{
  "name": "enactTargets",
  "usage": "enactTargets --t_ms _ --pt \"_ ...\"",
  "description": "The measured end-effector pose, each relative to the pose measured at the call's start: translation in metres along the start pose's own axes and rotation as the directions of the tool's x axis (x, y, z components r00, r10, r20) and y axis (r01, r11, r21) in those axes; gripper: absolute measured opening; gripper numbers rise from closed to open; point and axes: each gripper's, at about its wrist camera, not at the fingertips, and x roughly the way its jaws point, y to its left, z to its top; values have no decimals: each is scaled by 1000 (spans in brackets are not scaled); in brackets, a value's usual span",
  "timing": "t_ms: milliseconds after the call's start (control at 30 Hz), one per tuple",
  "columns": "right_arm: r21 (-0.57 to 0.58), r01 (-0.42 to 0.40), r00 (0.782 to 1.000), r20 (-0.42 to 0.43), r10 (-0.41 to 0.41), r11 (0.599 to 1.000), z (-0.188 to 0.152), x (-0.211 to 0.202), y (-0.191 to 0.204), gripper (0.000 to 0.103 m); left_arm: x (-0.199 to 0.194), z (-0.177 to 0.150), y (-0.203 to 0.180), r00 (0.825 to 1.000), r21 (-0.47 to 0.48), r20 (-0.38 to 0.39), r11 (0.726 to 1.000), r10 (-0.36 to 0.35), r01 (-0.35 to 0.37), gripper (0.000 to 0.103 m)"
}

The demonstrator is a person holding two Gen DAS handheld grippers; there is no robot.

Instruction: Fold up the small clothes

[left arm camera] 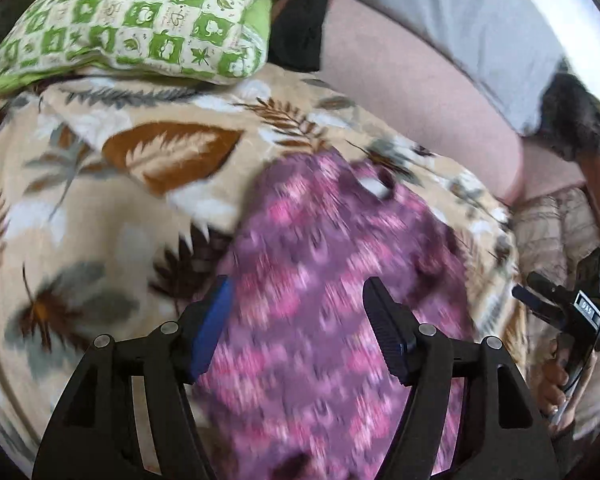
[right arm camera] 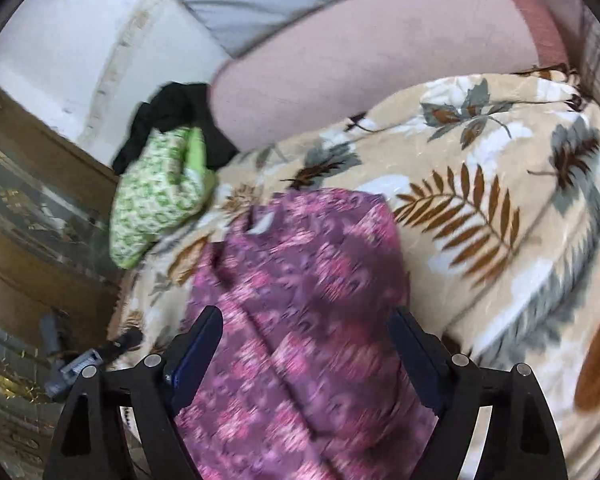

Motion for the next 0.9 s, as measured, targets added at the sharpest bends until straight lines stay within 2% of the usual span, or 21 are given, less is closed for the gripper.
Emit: enactTargets --t_ms 133,200,300,367,400,433,467,500,533,567,600,633,667,733,800,867,900 --pt "115 11 998 -62 -4 993 42 47 -43 83 49 46 4 998 -7 -43 999 43 -43 68" --pt "140 12 996 -91 1 990 57 70 -56 83 73 64 8 998 -28 -63 1000 11 -13 68" --pt "146 25 991 -130 -6 989 74 97 -66 83 120 82 6 987 3 -160 1000 8 -8 68" --pt "151 37 989 -146 -14 988 80 112 -69 71 143 84 9 978 2 -205 1000 30 -30 67" --pt "144 43 987 -159 -20 989 83 121 -69 67 151 84 12 975 -16 -219 999 24 -28 65" --pt "123 66 982 -183 -43 990 85 132 -68 58 157 84 15 973 -30 -229 999 20 -27 60" --pt "102 90 978 -197 -68 991 83 137 -65 52 158 83 15 975 -25 -215 998 52 -58 42" --pt "62 129 974 -196 -115 990 83 141 -60 47 156 83 13 977 -4 -202 997 71 -73 11" --pt "19 177 968 -184 -171 984 84 141 -54 25 154 84 10 974 21 -219 998 62 -58 6" --pt "-6 200 964 -177 -198 980 85 137 -50 2 149 85 9 976 29 -208 998 59 -55 6" --pt "-2 196 968 -158 -194 981 87 131 -48 2 141 88 8 982 41 -177 997 67 -61 6" --pt "-10 208 973 -97 -208 978 92 113 -44 2 128 94 7 989 55 -136 997 62 -55 6" --pt "-18 219 974 -62 -220 975 94 102 -42 2 113 102 9 995 50 -89 998 32 -28 6" --pt "-21 224 975 12 -223 974 102 78 -37 2 96 115 9 999 48 -53 999 -6 9 6" --pt "-20 258 964 79 -255 966 110 58 -34 2 84 125 -3 1000 111 -6 994 22 -21 6" --pt "-29 269 955 139 -263 963 119 46 -32 2 81 132 -18 996 178 45 981 75 -81 6" --pt "-30 281 950 148 -274 959 122 46 -33 2 83 134 -22 995 194 56 976 86 -96 6"
